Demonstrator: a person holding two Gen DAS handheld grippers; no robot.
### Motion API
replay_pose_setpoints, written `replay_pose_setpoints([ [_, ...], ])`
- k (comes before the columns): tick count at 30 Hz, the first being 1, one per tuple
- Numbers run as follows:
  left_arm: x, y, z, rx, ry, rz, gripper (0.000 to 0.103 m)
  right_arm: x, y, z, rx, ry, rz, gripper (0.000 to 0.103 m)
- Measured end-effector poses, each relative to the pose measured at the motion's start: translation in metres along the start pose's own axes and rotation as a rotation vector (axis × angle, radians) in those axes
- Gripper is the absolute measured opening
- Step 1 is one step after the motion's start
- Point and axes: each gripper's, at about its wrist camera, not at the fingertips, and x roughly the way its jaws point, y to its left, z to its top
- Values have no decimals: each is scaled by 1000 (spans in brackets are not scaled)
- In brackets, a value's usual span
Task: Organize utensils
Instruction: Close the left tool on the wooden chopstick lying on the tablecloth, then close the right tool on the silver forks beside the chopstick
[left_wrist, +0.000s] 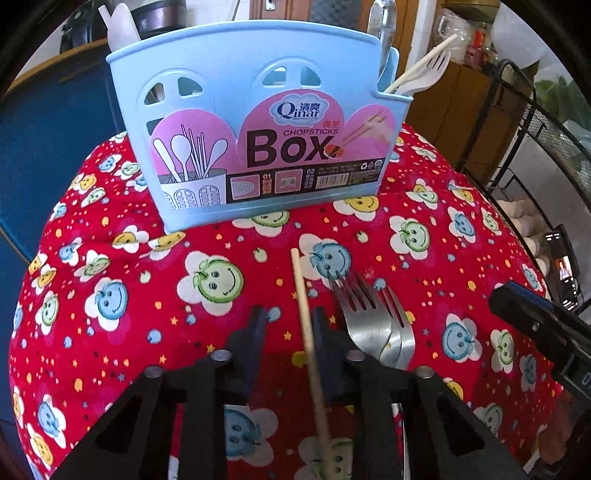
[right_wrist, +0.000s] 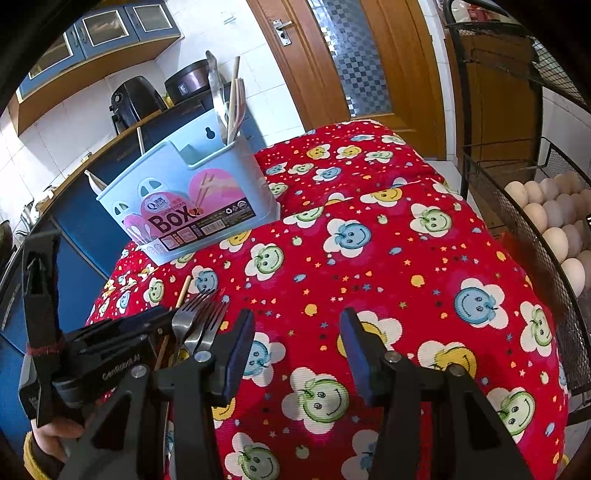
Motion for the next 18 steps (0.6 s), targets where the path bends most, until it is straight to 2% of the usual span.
replay_pose_setpoints([
  [3,-1,5,1,-27,0,-18,6,0,1,0,-2,2,0,51],
  [6,-4,13,1,-75,-18,-48,4,1,2,-1,-2,2,0,51],
  [12,-19,32,0,-174,-81,-83,4,2,6,-2,-10,5,-1,51],
  [18,-37,50,-4,-248,-140,-80,4,3,14,-1,-24,13,8,51],
])
